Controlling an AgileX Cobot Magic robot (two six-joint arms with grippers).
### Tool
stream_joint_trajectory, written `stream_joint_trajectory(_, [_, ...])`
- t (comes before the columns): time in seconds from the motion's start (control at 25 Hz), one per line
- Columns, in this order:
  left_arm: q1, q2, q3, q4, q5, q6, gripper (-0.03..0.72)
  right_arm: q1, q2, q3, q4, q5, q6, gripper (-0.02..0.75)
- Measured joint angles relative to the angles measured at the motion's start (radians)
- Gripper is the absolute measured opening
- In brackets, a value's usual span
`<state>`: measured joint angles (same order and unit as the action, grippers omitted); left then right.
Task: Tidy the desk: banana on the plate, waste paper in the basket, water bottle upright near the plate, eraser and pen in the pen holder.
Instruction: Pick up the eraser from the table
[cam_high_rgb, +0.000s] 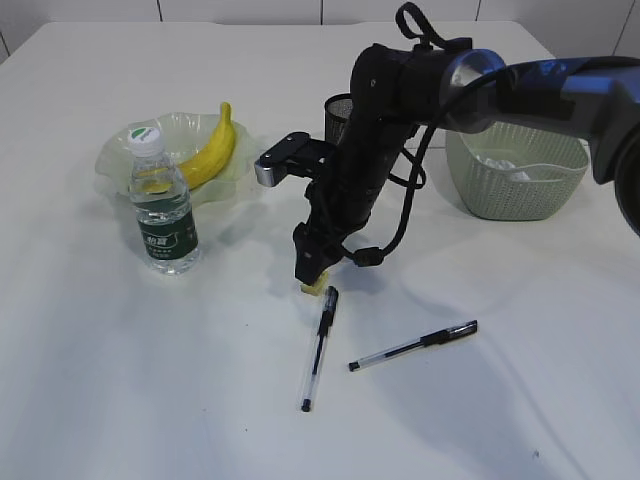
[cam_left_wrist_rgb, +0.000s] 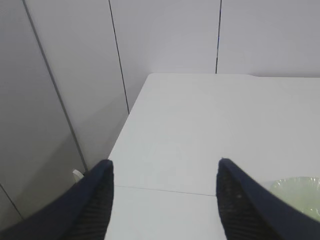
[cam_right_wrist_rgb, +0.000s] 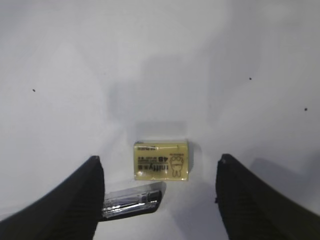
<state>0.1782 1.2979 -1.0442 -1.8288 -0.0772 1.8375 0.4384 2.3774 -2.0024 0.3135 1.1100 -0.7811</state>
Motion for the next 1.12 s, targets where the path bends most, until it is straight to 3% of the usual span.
stream_joint_trajectory(1.12, [0.0, 0.0, 0.0, 0.0, 0.0, 0.0, 0.452, 0.0, 0.02, 0.0, 0.004, -0.028, 0.0, 0.5])
